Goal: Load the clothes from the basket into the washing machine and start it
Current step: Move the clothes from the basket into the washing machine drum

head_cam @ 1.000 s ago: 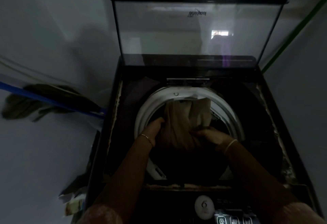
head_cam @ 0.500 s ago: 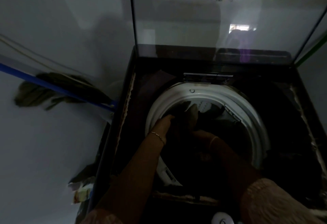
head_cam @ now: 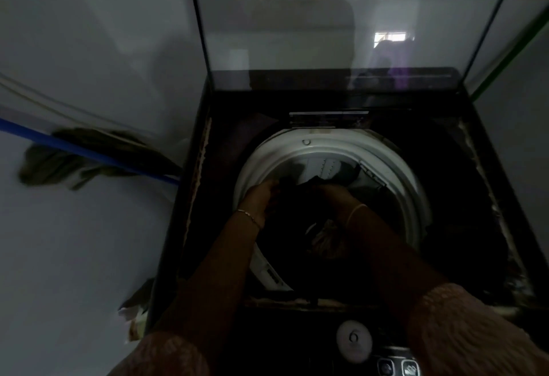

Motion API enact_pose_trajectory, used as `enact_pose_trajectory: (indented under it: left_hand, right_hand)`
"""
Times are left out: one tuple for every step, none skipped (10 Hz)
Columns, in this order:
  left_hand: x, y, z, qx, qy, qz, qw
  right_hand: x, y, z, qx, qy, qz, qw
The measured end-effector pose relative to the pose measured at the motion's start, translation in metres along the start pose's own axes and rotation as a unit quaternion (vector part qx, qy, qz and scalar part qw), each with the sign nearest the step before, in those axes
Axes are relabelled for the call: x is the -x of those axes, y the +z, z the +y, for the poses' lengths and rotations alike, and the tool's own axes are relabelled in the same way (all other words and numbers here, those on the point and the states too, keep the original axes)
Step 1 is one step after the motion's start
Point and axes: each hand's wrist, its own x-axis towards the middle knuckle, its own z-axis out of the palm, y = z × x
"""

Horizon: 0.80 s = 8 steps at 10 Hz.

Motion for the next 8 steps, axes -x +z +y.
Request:
enact_pose_trajectory:
  left_hand:
    - [0.018,0.013,0.003,0.015,0.002,-0.041,0.999]
    - [0.042,0.038,0.003,0.011,0.029,-0.076,0.997]
    - [0.059,0.067,0.003,0.016,0.072,-0.116,0.991]
    - [0.082,0.109,0.008,0.030,0.088,-0.160,0.983]
    - [0.104,0.158,0.008,0.027,0.100,-0.212,0.972]
    - [0.123,0.212,-0.002,0.028,0.106,-0.260,0.959]
    - [0.146,0.266,-0.021,0.013,0.097,-0.298,0.949]
    - [0.164,0.314,-0.049,-0.006,0.076,-0.322,0.944]
  right_hand:
    - [0.032,-0.003,-0.023,-0.130,0.012,-0.037,0.991]
    - [0.054,-0.025,-0.035,-0.204,-0.027,-0.054,0.977]
    - [0.081,-0.055,-0.044,-0.188,-0.069,-0.052,0.978]
    - [0.109,-0.102,-0.052,-0.212,-0.115,-0.019,0.970]
    - [0.135,-0.152,-0.053,-0.244,-0.159,0.008,0.956]
    - [0.162,-0.204,-0.046,-0.276,-0.185,0.018,0.943]
    - [0.189,-0.256,-0.032,-0.298,-0.200,0.048,0.932]
    - [0.211,-0.307,-0.011,-0.304,-0.207,0.083,0.926]
